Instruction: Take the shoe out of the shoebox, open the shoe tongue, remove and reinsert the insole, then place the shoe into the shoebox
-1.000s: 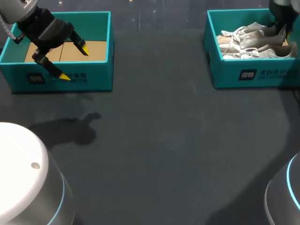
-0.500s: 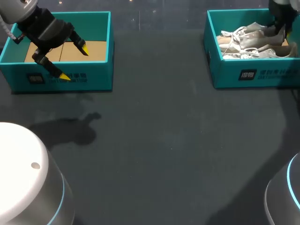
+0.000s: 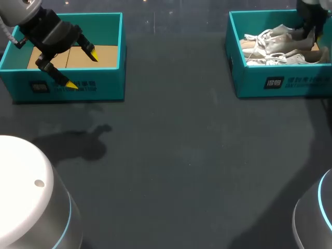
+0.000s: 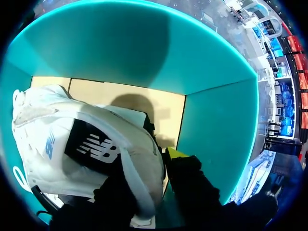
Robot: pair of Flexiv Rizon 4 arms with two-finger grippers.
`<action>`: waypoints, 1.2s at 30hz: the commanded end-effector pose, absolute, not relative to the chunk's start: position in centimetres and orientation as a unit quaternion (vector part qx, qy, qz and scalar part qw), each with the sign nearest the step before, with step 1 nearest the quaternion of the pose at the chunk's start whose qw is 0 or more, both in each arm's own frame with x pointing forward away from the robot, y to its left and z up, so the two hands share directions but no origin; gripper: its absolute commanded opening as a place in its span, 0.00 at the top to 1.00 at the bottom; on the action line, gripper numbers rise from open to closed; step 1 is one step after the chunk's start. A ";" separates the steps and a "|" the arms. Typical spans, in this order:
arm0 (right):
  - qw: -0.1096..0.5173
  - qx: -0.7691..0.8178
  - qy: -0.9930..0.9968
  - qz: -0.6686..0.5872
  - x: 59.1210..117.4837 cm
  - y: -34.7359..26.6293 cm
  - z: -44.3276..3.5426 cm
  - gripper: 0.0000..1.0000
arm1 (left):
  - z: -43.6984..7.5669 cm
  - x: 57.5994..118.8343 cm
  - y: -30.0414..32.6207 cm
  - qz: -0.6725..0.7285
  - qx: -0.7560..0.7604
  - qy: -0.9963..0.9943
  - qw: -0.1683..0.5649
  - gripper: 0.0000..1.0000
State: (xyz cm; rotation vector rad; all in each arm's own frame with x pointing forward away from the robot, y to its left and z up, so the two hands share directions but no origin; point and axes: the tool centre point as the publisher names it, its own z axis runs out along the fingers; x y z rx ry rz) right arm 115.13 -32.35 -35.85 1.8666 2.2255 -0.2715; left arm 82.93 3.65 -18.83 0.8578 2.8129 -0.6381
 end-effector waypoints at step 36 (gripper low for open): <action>0.143 0.665 0.729 -0.071 115.1 -31.2 -30.1 0.00 | -18.9 83.0 3.6 -0.211 0.285 0.933 0.066 0.00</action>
